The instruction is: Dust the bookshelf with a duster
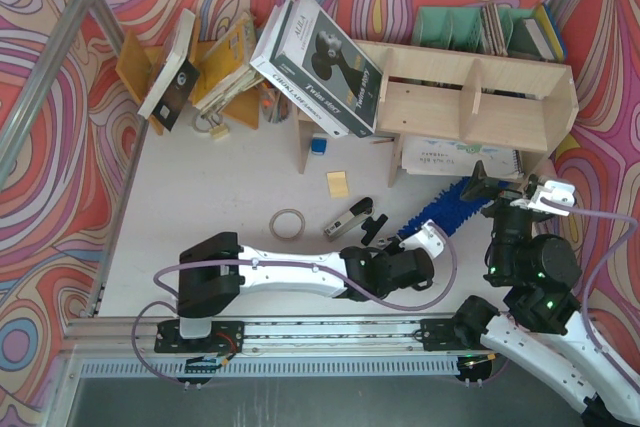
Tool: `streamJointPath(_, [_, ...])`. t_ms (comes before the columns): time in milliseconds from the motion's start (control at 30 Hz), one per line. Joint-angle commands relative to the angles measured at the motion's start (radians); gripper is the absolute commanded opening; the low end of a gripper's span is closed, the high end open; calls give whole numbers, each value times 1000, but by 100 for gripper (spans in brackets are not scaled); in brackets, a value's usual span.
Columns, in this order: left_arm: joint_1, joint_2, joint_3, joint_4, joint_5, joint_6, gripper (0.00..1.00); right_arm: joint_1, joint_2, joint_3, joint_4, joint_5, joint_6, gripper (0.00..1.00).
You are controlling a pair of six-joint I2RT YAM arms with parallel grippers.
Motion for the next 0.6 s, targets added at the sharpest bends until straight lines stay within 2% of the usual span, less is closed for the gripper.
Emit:
streamJointPath(0, [14,1,33,69,25,-7,0,-5,7,-6,34,12,-27,99])
streamJointPath(367, [47,69,91,-104,127,-11,0,-5,13,-8,46,12,-37,99])
streamJointPath(567, [47,54,107,-74,100,5,0,-5,15,-11,47,11,-40,99])
